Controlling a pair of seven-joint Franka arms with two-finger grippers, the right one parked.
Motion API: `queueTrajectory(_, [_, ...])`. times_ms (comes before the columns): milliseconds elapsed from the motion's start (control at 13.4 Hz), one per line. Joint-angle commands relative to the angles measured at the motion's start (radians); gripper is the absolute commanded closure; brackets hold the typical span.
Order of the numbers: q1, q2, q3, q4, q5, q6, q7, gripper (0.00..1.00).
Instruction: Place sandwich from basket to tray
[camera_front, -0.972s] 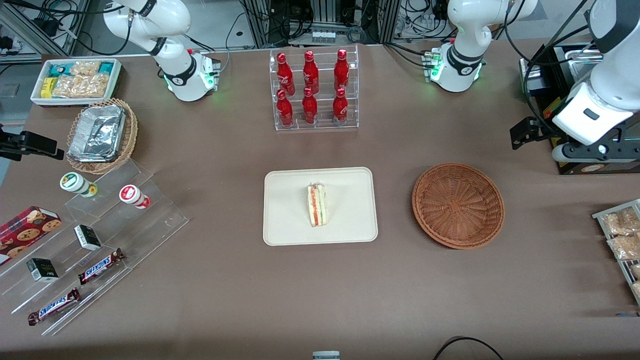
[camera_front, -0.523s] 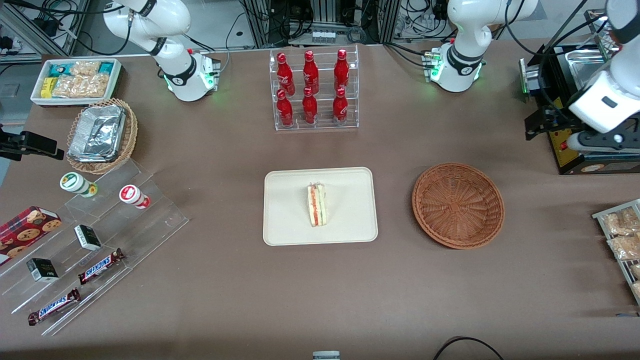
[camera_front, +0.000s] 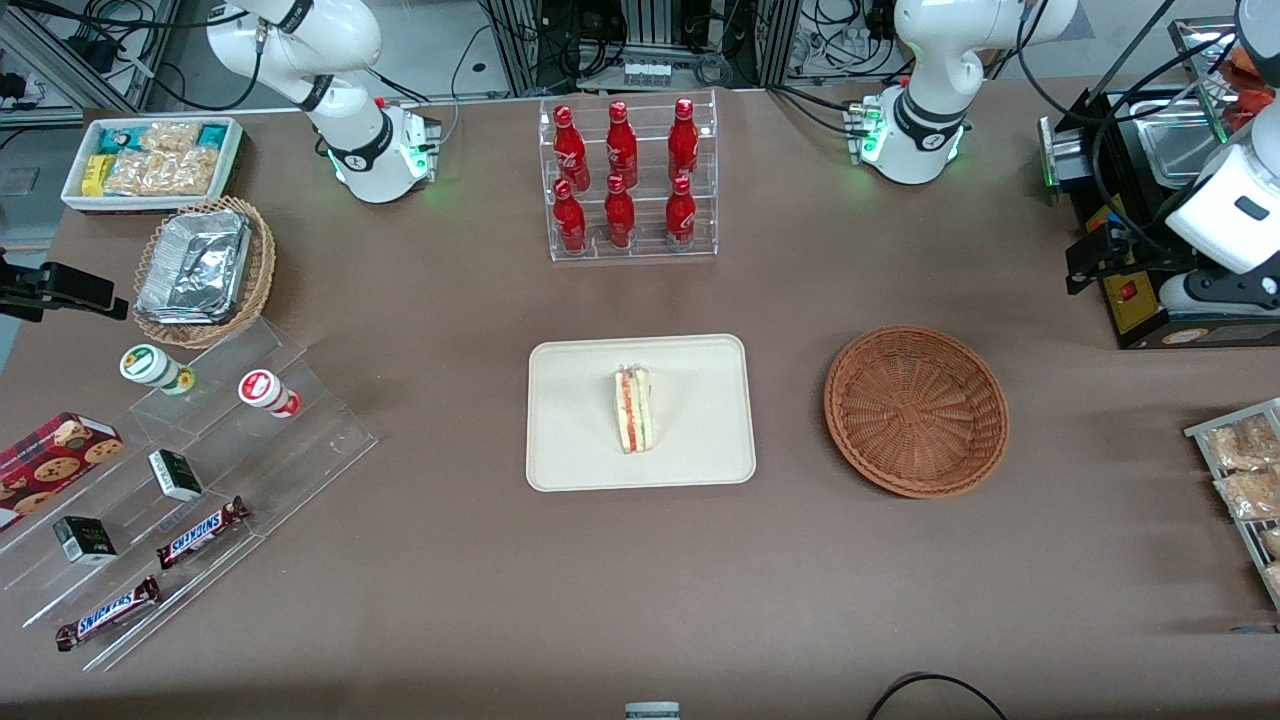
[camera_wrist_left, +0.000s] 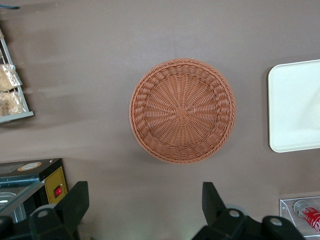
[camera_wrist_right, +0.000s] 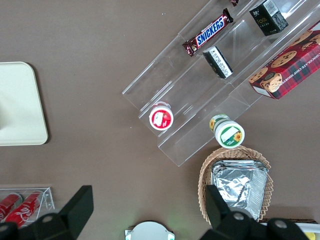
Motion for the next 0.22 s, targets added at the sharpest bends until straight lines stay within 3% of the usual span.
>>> queueTrajectory(0, [-0.005,0.042,0.009,0.065,-0.008,-0.009,0.020,0.00])
queueTrajectory(150, [-0.005,0.042,0.009,0.064,-0.007,-0.012,0.017,0.00])
